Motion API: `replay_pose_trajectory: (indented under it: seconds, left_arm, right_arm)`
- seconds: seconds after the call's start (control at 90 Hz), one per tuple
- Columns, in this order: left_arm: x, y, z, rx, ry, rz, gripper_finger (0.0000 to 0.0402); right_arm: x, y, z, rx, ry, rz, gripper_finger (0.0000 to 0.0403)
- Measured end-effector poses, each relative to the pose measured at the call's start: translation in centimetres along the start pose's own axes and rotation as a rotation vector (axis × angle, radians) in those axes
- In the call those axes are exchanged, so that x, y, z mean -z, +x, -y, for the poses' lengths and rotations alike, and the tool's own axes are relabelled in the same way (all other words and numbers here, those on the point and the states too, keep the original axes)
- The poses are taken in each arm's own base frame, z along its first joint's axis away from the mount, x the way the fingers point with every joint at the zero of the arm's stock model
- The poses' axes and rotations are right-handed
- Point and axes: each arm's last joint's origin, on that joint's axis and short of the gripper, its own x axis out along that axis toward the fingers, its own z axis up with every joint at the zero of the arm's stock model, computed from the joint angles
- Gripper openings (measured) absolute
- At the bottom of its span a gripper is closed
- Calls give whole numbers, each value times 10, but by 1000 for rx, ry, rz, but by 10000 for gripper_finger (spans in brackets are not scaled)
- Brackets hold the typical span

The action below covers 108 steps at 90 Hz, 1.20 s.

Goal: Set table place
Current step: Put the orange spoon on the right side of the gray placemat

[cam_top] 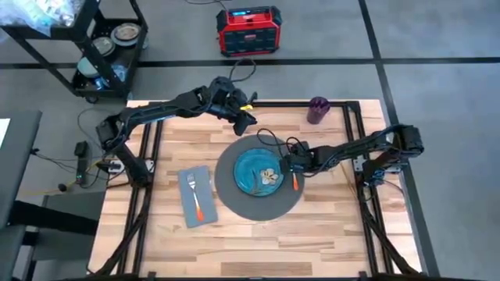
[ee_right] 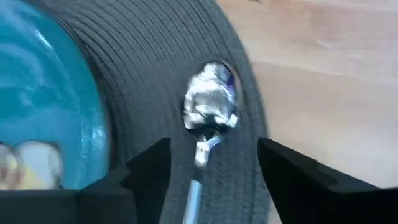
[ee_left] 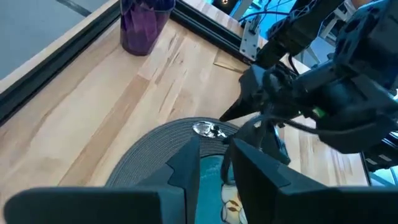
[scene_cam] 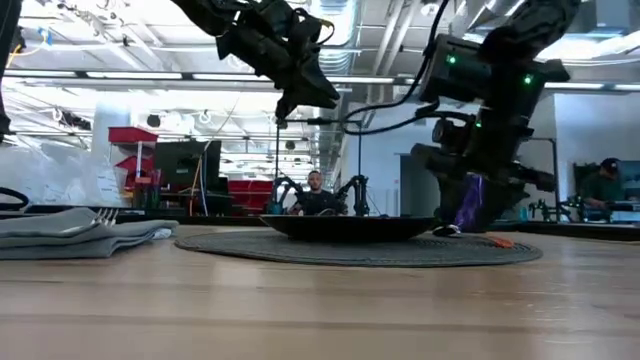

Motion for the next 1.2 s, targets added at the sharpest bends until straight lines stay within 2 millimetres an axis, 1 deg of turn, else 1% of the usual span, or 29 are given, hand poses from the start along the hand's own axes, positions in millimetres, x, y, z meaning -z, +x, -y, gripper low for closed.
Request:
replay_pose_trajectory:
  seconds: [0.056, 0.144, 0.344, 0.467, 0.578, 0.611, 0.722, 0.944, 1.089, 1.2]
  left_arm:
    - [0, 0, 0, 0, 6, 0, 75]
    - [0, 0, 0, 0, 15, 0, 75]
    - [0, 0, 0, 0, 16, 1, 75]
    - [0, 0, 0, 0, 16, 0, 75]
    - [0, 0, 0, 0, 17, 1, 75]
    - [0, 0, 0, 0, 17, 1, 75]
    - [0, 0, 0, 0, 17, 1, 75]
    - [0, 0, 0, 1, 18, 1, 75]
    - [0, 0, 0, 1, 18, 1, 75]
    - [0, 0, 0, 1, 18, 1, 75]
  right_arm:
    - [1, 1, 2, 13, -8, -5, 183]
    - [2, 3, -1, 4, -5, -6, 154]
    - [7, 12, -1, 32, -20, -9, 95]
    - [7, 12, -2, 32, -22, -4, 63]
    - [7, 11, 0, 41, -25, -6, 18]
    - [6, 9, 0, 39, -24, -3, 10]
    - [3, 1, 2, 27, -20, -5, 5]
    - [-9, -26, 6, 0, -9, 53, 0]
    - [-11, -29, 3, -14, -21, 55, 0]
    - [-11, -34, -3, -55, -16, 43, 0]
